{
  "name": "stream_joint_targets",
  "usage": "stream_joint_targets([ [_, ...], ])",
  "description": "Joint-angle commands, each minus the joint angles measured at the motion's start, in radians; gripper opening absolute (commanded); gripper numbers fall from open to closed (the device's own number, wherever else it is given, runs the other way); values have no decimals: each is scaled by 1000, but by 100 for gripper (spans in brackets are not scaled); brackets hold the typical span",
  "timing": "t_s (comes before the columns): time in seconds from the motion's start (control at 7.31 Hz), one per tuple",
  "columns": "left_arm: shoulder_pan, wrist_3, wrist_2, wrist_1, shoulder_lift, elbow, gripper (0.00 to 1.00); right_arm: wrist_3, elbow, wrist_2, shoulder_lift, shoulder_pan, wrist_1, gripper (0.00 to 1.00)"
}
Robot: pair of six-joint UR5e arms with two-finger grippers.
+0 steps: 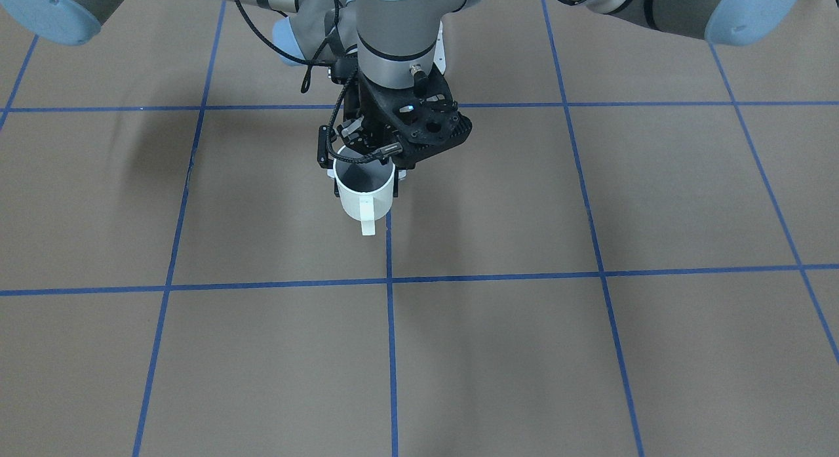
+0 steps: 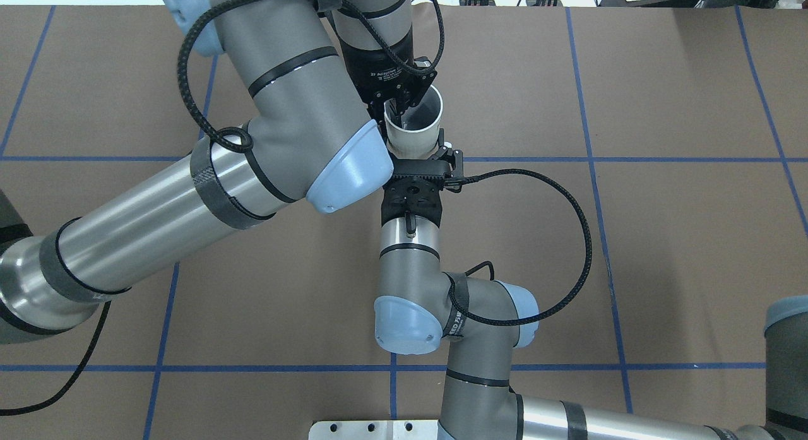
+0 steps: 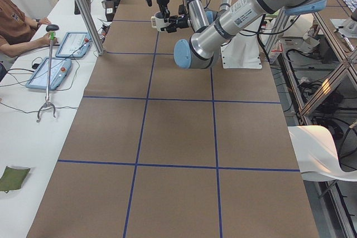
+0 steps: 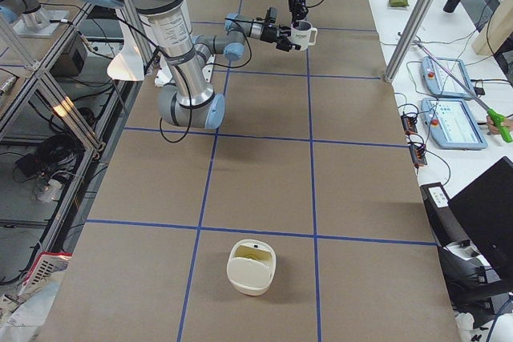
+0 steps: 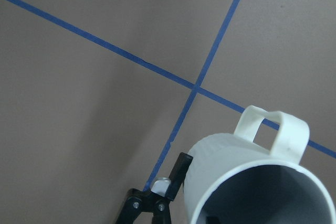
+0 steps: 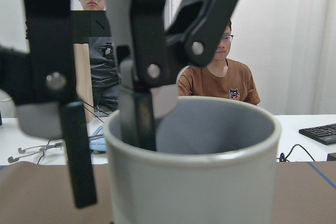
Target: Left arm hands cup to right arm to dump lemon
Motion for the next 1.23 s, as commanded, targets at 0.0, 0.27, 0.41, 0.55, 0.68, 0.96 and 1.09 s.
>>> stream_joint_targets([
  [0.0,0,0,-1,-1,-3,0,0,1,-2,-1,2,0,-1,49],
  [0.27,-2,0,-3,-1,-10,-2,0,4,-3,0,-9,-10,0,100],
  [0.41,-8,0,-3,0,-9,-24,0,3,-9,-1,-38,-26,2,100],
  [0.55,-20,0,-4,0,-10,-34,0,3,-11,0,-53,-43,2,100],
  [0.68,-41,2,-7,0,-12,-41,0,1,-8,0,-75,-47,2,100],
  [0.96,-80,17,-9,3,54,-142,0,-8,43,114,-81,-32,15,100],
  [1.09,-92,90,-10,8,145,-235,0,-16,84,259,-131,26,23,100],
])
